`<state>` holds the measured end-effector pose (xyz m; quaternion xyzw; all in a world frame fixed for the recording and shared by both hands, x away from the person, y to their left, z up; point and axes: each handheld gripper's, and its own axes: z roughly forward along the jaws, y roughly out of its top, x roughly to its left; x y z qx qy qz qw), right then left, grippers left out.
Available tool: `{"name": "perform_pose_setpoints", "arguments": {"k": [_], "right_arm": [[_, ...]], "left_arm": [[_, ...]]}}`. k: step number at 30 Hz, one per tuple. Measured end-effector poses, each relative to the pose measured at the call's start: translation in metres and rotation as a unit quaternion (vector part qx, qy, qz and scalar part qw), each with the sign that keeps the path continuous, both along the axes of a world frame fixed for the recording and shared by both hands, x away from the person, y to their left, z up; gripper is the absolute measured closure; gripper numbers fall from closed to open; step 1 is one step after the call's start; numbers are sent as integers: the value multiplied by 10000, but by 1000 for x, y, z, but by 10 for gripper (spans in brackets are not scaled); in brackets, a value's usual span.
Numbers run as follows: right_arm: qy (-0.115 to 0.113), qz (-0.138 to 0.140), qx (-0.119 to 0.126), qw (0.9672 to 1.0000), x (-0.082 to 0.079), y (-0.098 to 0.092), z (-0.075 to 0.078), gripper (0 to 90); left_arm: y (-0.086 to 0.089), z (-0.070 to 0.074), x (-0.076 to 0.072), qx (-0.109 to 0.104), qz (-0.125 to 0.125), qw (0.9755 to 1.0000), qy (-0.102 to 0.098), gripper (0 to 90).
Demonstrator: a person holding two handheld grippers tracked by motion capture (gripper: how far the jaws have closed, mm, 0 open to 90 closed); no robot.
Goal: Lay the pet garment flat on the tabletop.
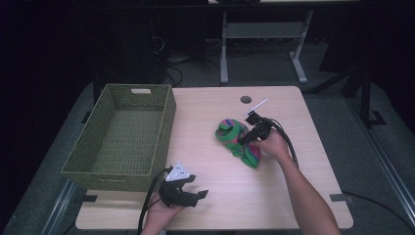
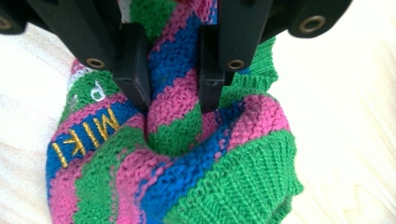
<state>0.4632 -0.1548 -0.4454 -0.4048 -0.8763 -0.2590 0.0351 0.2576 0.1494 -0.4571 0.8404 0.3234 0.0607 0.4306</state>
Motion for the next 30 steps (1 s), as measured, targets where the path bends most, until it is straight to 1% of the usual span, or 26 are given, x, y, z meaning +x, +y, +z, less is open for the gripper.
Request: {"name": "perform_pose_setpoints", "arguments": {"k": [3, 9, 13, 16, 17, 21, 23, 26, 29, 30], "right_arm": [[-37, -21, 83, 10000, -1, -2, 4, 693], [-124, -164, 376, 9991, -2, -16, 18, 696], [-176, -259, 599, 9977, -5, -27, 28, 698], [-260, -283, 672, 9970, -8, -34, 34, 698], [-266, -305, 724, 9966, -9, -36, 37, 698], [-339, -318, 848, 9953, -15, -45, 47, 698], [-381, -303, 928, 9945, -17, -49, 51, 698], [-439, -297, 1009, 9935, -21, -54, 56, 698], [-508, -287, 1084, 9924, -25, -59, 61, 698], [-528, -274, 1099, 9922, -26, -60, 62, 698]], "left_arm": [[0, 0, 0, 6, -2, 10000, 3, 271], [1, 0, 0, -17, 16, 10000, -20, 271], [1, 0, 0, -16, 25, 10000, -27, 271], [1, 1, 0, -39, 26, 10000, -30, 271], [1, 1, 0, -8, 7, 10000, -40, 271], [1, 1, -1, -47, 36, 10000, -37, 271], [1, 2, -1, 7, 16, 10000, -48, 271], [2, 2, -1, -69, 50, 10000, -21, 271], [2, 2, 0, -84, 43, 9999, -44, 271], [2, 2, 0, -57, 33, 10000, -53, 271]]}}
